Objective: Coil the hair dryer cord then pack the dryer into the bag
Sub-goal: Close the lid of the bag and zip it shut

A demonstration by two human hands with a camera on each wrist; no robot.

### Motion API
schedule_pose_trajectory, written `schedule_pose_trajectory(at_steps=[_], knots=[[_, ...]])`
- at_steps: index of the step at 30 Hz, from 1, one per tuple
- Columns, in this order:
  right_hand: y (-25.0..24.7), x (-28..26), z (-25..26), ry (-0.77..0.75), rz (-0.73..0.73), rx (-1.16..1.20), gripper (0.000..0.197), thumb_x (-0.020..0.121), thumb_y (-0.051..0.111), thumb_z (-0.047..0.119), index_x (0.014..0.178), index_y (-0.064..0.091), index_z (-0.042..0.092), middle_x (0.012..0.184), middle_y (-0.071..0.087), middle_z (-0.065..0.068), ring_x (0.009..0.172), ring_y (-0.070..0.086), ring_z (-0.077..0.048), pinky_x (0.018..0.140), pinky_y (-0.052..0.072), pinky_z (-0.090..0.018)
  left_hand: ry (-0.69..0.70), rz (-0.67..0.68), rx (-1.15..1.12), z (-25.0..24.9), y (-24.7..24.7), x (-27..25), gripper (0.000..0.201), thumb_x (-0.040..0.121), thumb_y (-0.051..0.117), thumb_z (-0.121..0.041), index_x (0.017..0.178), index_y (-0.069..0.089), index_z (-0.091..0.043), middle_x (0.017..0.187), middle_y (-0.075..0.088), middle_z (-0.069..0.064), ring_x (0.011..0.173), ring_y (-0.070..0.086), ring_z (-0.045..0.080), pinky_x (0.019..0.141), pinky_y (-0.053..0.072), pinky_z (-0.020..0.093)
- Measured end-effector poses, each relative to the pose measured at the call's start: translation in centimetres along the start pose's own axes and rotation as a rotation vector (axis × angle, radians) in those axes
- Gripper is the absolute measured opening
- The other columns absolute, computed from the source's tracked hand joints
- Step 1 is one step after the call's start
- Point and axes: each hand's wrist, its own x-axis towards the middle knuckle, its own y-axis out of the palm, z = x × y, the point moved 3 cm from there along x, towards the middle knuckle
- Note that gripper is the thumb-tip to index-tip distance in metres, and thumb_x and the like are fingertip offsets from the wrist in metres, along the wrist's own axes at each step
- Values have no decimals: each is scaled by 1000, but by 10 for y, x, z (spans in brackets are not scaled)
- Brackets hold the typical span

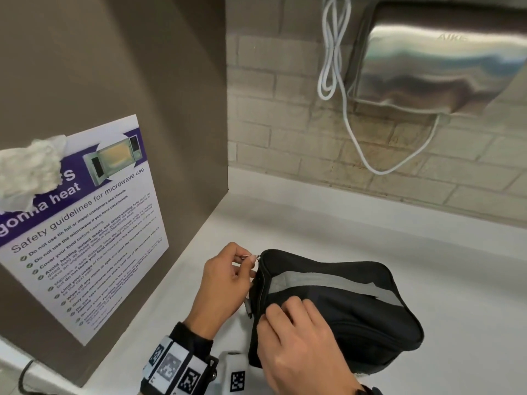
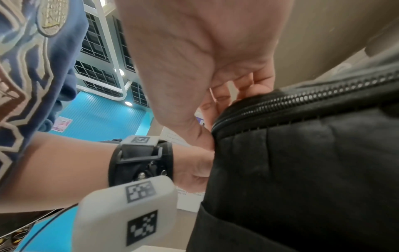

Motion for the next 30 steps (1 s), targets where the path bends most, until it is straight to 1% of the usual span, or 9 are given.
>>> schedule_pose_trajectory(at_steps=[5, 8, 12, 14, 18, 21, 26, 28, 30], knots=[[-15, -18, -16, 15, 22, 255, 21, 78, 71, 29, 94, 75, 15, 94, 71, -3, 83, 65, -22, 68, 54, -30, -22, 133, -103, 18, -9, -16, 27, 89, 68, -28, 113, 55, -31, 99, 75, -4, 92, 73, 13, 83, 58, 32], [-44, -39, -37, 111, -59, 373, 17, 82, 71, 29, 96, 75, 19, 104, 70, 0, 97, 62, -17, 84, 50, -23, -70, 198, -114, 33, -22, -30, 38, 79, 69, -37, 111, 51, -29, 107, 70, -11, 95, 71, 13, 85, 56, 30], [-69, -86, -90, 516, -344, 388, 14, 75, 59, 15, 65, 69, 13, 74, 67, 8, 75, 58, -10, 73, 43, -19, -109, 506, -66, 58, -38, -54, 42, 75, 78, -46, 101, 57, -20, 117, 66, -4, 104, 66, 18, 92, 54, 27], [-61, -118, -120, 863, -394, 402, 12, 68, 51, 20, 66, 61, 26, 65, 60, 8, 67, 54, -8, 65, 40, -13, -106, 634, 80, 67, -36, -64, 53, 70, 82, -50, 106, 60, -18, 117, 64, -9, 109, 64, 12, 96, 51, 28], [-3, -170, -153, 1095, 147, 614, 58, 60, 81, 9, 93, 52, 47, 86, 69, 9, 73, 60, -6, 55, 46, -14, -148, 696, 288, 69, -10, -73, 57, 60, 83, -48, 104, 49, -57, 107, 62, -18, 103, 58, -7, 92, 45, 9], [24, -170, -144, 1037, 439, 873, 78, 60, 87, 30, 121, 42, 50, 91, 69, 19, 69, 60, -4, 58, 47, -18, -118, 620, 358, 70, 1, -71, 33, 67, 78, -61, 90, 61, -45, 100, 61, -24, 98, 50, -22, 82, 50, 10], [43, -152, -149, 1001, 467, 893, 73, 61, 89, 27, 117, 44, 41, 80, 73, 17, 72, 64, 7, 65, 53, -17, 14, 634, 393, 61, 9, -68, 14, 77, 48, -73, 91, 45, -76, 117, 29, -44, 101, 38, -34, 89, 24, -12], [49, -145, -152, 1029, 421, 951, 75, 60, 87, 32, 121, 45, 40, 101, 72, 15, 91, 66, 6, 75, 58, -26, 30, 566, 289, 65, 5, -64, 30, 75, 47, -76, 105, 44, -75, 121, 43, -42, 113, 41, -27, 95, 34, -4], [50, -134, -150, 1023, 360, 1062, 72, 65, 85, 33, 126, 46, 40, 118, 67, 18, 105, 64, 1, 81, 59, -31, 11, 427, 146, 66, -3, -57, 34, 83, 63, -57, 114, 51, -62, 125, 52, -35, 118, 51, -13, 97, 45, 10]])
